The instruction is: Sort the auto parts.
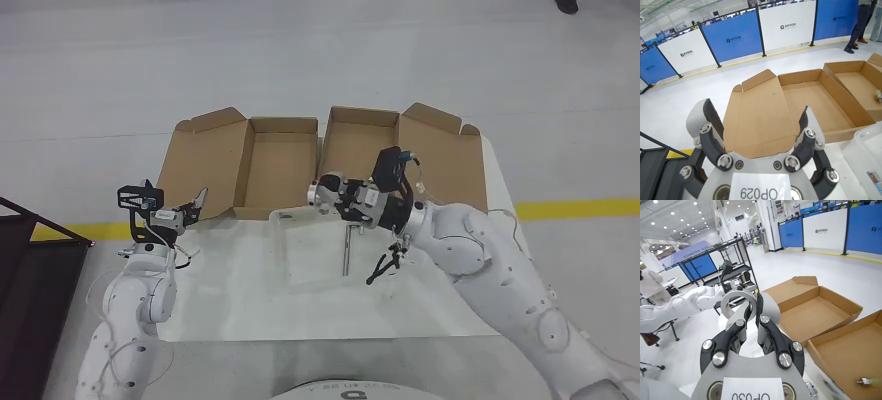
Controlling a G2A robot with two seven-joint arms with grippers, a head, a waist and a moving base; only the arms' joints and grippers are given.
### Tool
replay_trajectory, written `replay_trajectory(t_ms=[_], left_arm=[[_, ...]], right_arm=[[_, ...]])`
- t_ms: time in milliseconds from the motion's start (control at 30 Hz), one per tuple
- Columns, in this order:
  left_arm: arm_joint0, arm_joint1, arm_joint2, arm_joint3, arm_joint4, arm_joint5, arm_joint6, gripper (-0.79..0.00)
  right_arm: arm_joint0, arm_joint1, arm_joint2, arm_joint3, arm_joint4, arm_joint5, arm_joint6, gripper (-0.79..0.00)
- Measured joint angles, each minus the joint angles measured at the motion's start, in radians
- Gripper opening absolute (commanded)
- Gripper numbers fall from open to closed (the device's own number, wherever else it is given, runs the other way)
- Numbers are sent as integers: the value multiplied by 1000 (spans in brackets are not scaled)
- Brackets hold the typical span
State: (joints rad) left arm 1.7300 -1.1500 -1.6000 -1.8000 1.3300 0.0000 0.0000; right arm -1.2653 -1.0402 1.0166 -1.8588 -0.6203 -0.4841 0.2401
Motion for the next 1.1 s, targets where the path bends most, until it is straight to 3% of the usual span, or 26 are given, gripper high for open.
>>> replay_trajectory(t_ms=[300, 400, 533, 767, 967, 1100], left_arm=[[0, 0, 0, 0, 0, 0, 0, 0], [0, 0, 0, 0, 0, 0, 0, 0], [0, 0, 0, 0, 0, 0, 0, 0], [0, 0, 0, 0, 0, 0, 0, 0], [0, 0, 0, 0, 0, 0, 0, 0], [0, 0, 0, 0, 0, 0, 0, 0]], right_arm=[[0, -13, -25, -11, -73, 12, -39, -785], [2, -16, -38, -1, 13, -53, -9, -785], [32, -14, -44, 53, 307, -180, 113, -785], [89, 1, -49, 126, 897, -292, 405, -785], [146, 13, -47, 190, 1474, -241, 807, -785], [175, 8, -22, 227, 1703, -134, 961, -785]])
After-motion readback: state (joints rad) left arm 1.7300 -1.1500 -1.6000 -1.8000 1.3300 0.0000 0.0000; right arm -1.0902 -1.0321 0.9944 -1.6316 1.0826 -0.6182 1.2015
